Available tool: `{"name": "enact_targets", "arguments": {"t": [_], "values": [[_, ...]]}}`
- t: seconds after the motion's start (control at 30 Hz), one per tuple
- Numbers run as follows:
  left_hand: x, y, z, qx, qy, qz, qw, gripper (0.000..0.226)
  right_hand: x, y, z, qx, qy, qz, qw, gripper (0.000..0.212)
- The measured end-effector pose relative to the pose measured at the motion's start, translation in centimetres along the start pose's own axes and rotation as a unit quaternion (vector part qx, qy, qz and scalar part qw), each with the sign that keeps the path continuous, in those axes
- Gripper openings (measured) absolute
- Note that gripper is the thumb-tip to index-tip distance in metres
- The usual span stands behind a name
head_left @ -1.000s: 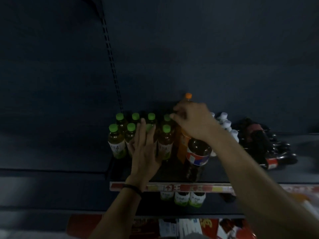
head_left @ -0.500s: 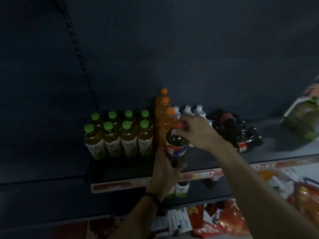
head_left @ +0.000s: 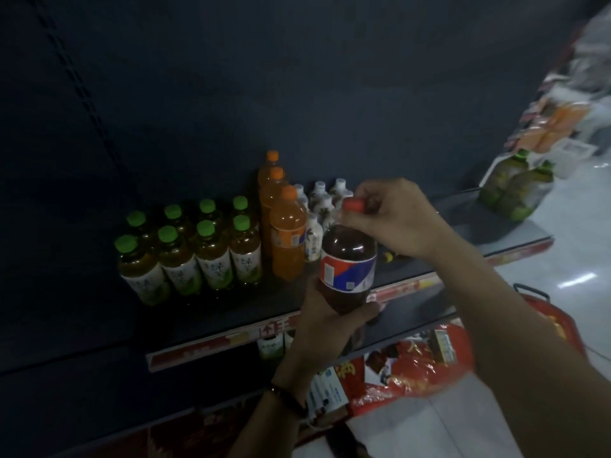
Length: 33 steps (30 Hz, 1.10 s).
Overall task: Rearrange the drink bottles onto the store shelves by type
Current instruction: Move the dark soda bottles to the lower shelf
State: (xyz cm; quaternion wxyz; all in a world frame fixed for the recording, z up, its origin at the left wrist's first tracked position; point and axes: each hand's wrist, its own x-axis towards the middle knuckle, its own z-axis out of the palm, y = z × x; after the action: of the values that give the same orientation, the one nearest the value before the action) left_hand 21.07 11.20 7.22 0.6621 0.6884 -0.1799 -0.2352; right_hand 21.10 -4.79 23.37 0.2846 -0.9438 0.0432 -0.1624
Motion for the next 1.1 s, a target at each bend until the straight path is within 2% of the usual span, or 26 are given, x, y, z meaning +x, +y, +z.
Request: {"name": "enact_targets", "arguments": {"t": [0.07, 0.13, 0.2, 0.27, 0.33, 0.43, 0.53, 0.6, 0.67, 0.7, 0.77, 0.83, 0.9, 0.97, 1.03, 1.1], "values": [[-1.3, 1.0, 0.3, 0.003, -0.035, -0.023, 0.999, 0.082, -0.7, 1.3, -0.9, 0.024, 0.005, 0.022, 0.999, 0.036], [-2.4, 2.0, 0.1, -0.021, -0.08, -0.041, 0.996, 0.074, -1.3, 2.7, -1.4, 0.091, -0.008, 0.033, 0.995, 0.033], [-3.4, 2.5, -0.1, -0.097, -0.147, -0.084, 0.981, 0.065, -2.0, 3.8, -1.9, 0.199, -0.028, 0.053, 0.978, 0.027], [-4.5, 2.6, 0.0, -0.196, -0.213, -0.113, 0.951, 0.065, -2.6, 4.8, -2.3, 0.284, -0.047, 0.065, 0.955, 0.028], [-4.9, 2.5, 0.8, -0.242, -0.234, -0.126, 0.933, 0.07, -2.9, 5.8, -2.9, 0.339, -0.067, 0.063, 0.936, 0.031], [-4.2, 2.2, 3.5, -0.244, -0.243, -0.125, 0.931, 0.08, -3.1, 7.5, -3.9, 0.372, -0.119, 0.047, 0.919, 0.045], [-3.6, 2.0, 7.4, -0.255, -0.222, -0.102, 0.936, 0.061, -3.3, 10.0, -5.6, 0.357, -0.135, 0.037, 0.923, 0.044], [-3.0, 1.9, 10.5, -0.241, -0.194, -0.093, 0.946, 0.063, -3.8, 11.9, -7.4, 0.334, -0.115, 0.047, 0.934, 0.046], [-2.4, 2.3, 13.8, -0.152, -0.12, -0.07, 0.979, 0.065, -4.4, 14.3, -9.2, 0.313, -0.088, 0.048, 0.944, 0.05], [-1.9, 2.4, 15.6, -0.086, -0.063, -0.055, 0.993, 0.065, -4.7, 15.5, -10.0, 0.287, -0.067, 0.043, 0.955, 0.045], [-0.9, 2.1, 19.4, 0.032, 0.044, -0.014, 0.998, 0.07, -5.2, 17.5, -11.2, 0.214, -0.013, 0.024, 0.976, 0.032], [0.3, 1.3, 22.7, 0.051, 0.107, 0.006, 0.993, 0.067, -5.5, 19.8, -11.3, 0.166, 0.017, 0.032, 0.985, 0.038], [1.2, 0.6, 25.0, -0.018, 0.096, -0.017, 0.995, 0.055, -5.8, 22.7, -11.2, 0.146, 0.014, 0.061, 0.987, 0.044], [1.6, -0.4, 26.8, -0.123, 0.025, -0.062, 0.99, 0.048, -6.7, 25.8, -11.5, 0.185, -0.023, 0.084, 0.979, 0.043], [1.8, -1.6, 28.3, -0.179, -0.001, -0.102, 0.979, 0.04, -8.8, 28.8, -12.1, 0.269, -0.091, 0.116, 0.952, 0.034], [2.5, -2.6, 29.7, -0.19, 0.006, -0.136, 0.972, 0.039, -11.4, 31.7, -11.8, 0.356, -0.16, 0.152, 0.908, 0.02]]}}
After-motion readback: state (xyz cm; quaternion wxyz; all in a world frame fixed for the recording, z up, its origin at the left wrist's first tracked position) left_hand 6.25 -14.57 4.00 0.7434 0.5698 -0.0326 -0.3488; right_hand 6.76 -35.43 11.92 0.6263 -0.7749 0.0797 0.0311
